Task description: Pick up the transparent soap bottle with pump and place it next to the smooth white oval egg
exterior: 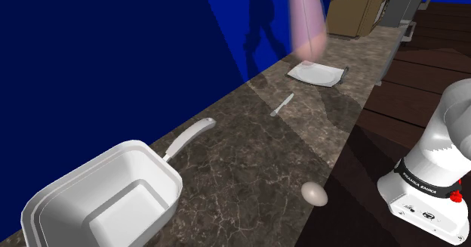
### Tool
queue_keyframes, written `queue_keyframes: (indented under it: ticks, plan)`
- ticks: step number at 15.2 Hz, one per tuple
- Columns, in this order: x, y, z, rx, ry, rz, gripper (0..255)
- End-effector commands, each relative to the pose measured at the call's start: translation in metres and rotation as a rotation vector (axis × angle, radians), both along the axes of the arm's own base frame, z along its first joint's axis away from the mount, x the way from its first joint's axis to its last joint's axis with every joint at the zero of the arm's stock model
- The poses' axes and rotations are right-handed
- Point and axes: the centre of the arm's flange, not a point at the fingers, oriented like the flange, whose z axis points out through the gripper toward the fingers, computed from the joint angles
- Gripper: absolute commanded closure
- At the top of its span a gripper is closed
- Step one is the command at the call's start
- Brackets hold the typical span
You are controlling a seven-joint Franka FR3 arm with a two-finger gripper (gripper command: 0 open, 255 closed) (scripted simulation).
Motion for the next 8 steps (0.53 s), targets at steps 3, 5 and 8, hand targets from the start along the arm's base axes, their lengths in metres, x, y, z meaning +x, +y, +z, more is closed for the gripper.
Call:
queue_keyframes:
  ticks: [3, 5, 8]
  plan:
    - [-0.001, 0.001, -0.02, 0.0, 0.0, -0.001, 255]
    - [-0.001, 0.001, -0.03, 0.0, 0.0, -0.001, 255]
    - [-0.001, 0.001, -0.046, 0.0, 0.0, -0.001, 255]
